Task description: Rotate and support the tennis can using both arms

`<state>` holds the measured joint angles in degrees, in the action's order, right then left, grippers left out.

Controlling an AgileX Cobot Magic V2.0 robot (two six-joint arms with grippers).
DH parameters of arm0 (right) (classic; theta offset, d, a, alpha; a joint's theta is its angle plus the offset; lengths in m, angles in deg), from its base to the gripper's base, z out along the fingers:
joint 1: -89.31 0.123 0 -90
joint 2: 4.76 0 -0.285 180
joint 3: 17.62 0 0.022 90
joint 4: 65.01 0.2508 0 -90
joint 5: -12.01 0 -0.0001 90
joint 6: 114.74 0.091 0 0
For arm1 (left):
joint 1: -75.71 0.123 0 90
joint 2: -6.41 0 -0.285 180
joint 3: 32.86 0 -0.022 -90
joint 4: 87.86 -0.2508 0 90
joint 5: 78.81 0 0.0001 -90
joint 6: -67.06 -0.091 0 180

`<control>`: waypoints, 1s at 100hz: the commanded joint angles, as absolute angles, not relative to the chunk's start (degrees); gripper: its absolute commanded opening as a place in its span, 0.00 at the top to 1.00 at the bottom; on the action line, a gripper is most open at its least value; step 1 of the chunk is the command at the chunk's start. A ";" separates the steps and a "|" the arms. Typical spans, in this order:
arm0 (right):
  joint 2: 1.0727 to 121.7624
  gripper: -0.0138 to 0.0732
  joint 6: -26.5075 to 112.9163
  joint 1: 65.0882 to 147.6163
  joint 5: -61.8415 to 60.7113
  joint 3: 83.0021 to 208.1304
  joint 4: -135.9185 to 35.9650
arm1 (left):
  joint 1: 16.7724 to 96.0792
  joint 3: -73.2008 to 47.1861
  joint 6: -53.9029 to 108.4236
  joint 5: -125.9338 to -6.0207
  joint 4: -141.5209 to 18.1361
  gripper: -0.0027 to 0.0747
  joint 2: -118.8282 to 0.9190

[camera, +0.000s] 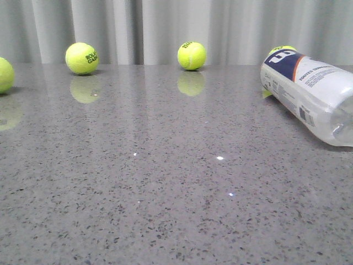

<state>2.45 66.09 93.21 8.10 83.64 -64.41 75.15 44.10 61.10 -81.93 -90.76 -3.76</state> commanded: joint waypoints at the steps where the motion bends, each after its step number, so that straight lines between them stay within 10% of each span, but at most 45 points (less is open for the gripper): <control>1: 1.15 0.92 66.03 92.90 12.94 84.74 -65.01 | 75.26 46.86 61.64 -86.15 -90.16 0.99 -4.26; 51: 2.30 0.92 66.09 92.90 10.40 92.18 -63.60 | 75.26 46.86 61.64 -86.15 -90.16 0.99 -4.26; 100: 29.55 0.92 66.09 92.90 -29.21 128.59 -62.56 | 75.26 46.86 61.64 -86.15 -90.16 0.99 -4.26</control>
